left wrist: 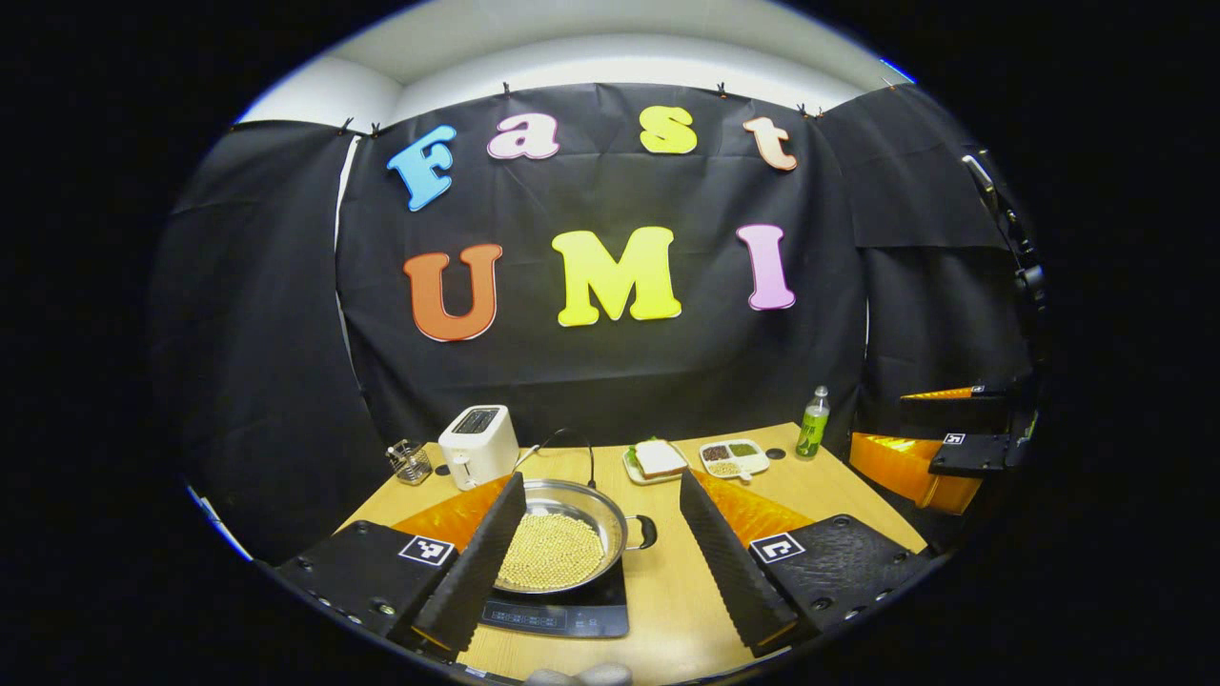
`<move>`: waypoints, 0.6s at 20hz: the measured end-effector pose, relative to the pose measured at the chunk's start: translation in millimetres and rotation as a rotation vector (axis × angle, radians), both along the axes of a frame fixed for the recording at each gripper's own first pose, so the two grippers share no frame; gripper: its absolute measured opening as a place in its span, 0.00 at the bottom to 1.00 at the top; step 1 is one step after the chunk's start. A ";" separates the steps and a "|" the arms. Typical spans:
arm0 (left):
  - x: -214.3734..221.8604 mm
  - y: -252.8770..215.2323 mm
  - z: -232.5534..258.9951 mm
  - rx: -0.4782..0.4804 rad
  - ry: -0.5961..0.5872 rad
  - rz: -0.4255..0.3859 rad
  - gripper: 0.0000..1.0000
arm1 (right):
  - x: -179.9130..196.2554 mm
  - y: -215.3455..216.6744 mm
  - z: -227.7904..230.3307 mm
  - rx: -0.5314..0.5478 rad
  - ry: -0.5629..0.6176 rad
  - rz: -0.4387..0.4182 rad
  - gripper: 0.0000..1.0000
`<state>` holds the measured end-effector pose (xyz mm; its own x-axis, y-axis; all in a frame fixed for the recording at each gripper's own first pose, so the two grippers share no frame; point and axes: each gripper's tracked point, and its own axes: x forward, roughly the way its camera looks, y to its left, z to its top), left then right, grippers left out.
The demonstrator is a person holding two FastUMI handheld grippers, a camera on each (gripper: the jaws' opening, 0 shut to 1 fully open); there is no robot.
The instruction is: First push the handle of the pot to place it horizontally, then grasp the pot with both hands and set it on the induction cooktop.
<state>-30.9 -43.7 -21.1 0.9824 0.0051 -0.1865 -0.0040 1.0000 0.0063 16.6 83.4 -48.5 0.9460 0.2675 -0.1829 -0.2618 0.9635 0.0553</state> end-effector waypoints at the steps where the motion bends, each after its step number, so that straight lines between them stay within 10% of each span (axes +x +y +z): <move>1: -4.6 -7.9 6.3 0.004 -0.015 0.003 0.97 | -4.0 -13.3 5.6 0.008 -0.015 -0.008 1.00; 12: -46.6 -41.3 63.1 -0.038 -0.106 0.065 0.96 | -46.1 -130.8 51.5 0.093 -0.117 -0.114 1.00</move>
